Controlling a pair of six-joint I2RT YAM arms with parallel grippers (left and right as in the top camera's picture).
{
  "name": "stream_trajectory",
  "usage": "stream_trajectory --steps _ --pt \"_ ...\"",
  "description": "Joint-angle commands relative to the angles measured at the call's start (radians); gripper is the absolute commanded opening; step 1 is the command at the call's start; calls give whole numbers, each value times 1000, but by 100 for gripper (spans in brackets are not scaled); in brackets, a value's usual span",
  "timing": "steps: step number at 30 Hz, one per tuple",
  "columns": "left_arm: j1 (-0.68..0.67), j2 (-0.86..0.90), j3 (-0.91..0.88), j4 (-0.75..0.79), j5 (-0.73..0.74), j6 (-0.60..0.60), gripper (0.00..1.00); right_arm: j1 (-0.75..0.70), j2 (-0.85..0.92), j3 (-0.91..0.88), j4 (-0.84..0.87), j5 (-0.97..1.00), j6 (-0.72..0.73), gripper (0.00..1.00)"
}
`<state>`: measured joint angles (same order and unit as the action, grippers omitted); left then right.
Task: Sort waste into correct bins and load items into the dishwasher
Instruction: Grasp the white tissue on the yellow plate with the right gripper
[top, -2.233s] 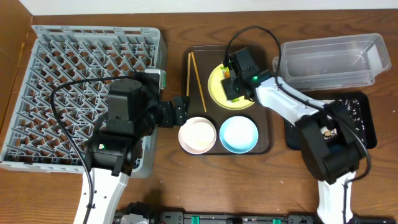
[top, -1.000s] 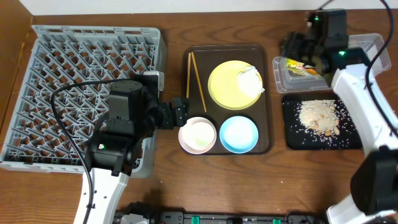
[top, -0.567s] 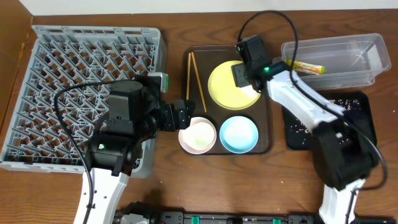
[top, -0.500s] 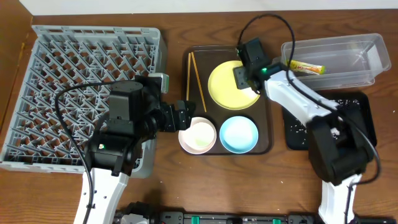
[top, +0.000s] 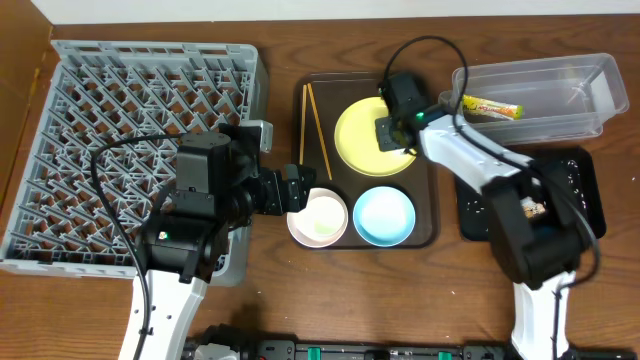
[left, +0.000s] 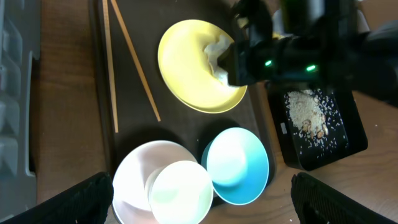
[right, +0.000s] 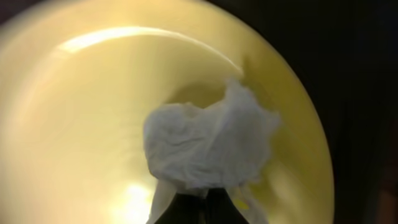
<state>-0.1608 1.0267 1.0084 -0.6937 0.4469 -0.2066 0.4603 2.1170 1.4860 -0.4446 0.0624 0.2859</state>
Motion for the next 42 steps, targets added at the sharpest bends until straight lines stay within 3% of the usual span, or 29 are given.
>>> stream_trajectory --steps 1,5,12,13,15,16,20,27,35,42 --pt "3 4 18 -2 17 -2 92 -83 -196 6 4 -129 78 1" --pt "3 4 18 -10 17 -2 92 -200 -324 6 -19 -143 103 1" --pt "3 4 18 -13 17 -2 92 -342 -310 3 -105 63 184 1" --pt "3 4 18 -13 17 -2 92 -356 -295 3 -89 80 184 10" --pt "3 4 18 -12 17 -2 92 -373 -265 3 -39 53 127 66" --pt "3 4 18 -11 17 -2 92 -380 -257 3 -24 2 64 79" --pt "3 4 18 -16 17 -2 92 -396 -299 4 -37 -160 25 75" --pt "3 0 19 19 14 -2 92 -343 -525 4 -82 -451 -64 79" --pt "3 -126 22 81 3 7 92 -173 -560 3 -326 -457 -145 83" --pt "3 -308 22 65 -120 6 92 -43 -488 2 -447 -407 -146 81"
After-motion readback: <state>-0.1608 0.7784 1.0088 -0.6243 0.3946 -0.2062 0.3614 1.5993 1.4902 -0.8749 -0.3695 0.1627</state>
